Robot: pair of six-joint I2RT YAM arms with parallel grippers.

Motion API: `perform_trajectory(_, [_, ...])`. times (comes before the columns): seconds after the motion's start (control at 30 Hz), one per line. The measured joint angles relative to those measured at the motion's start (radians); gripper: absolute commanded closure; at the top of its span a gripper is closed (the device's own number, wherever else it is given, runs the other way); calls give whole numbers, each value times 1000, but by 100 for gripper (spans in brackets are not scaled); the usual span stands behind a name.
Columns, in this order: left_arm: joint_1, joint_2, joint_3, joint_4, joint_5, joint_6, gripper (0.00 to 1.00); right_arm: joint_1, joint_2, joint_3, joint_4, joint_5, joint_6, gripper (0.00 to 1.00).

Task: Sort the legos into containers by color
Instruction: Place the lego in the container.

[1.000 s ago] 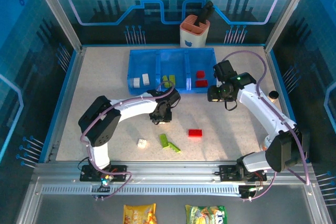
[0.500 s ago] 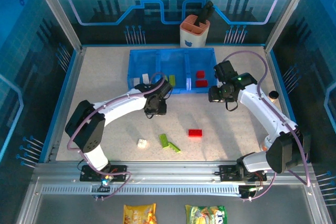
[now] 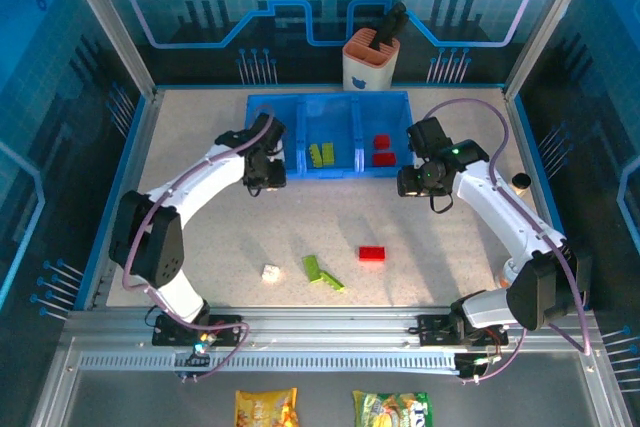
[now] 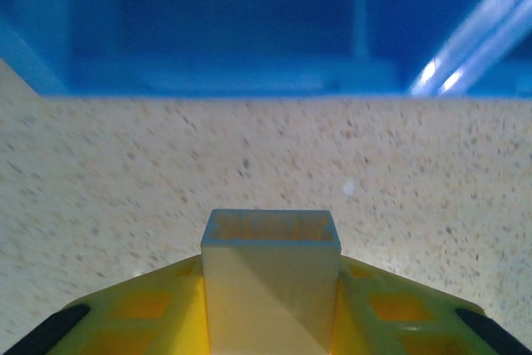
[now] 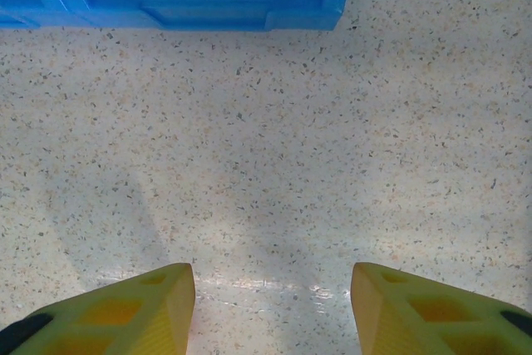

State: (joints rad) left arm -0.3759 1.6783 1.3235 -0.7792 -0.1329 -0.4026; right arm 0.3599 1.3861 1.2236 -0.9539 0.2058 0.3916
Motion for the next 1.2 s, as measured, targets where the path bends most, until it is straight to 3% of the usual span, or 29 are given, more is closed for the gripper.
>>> perform_trajectory(0.3, [86,188,234,-35,10,113,64,0,-11,-1,0,3,0,46])
perform_trajectory(0.7, [148,471,531,-83,13,148,62,0,-28,-27,-6,3,0,46])
perform_trajectory(1.2, [168,701,856,-134,-125,203,62,0,-35,-71,-4,3,0,46])
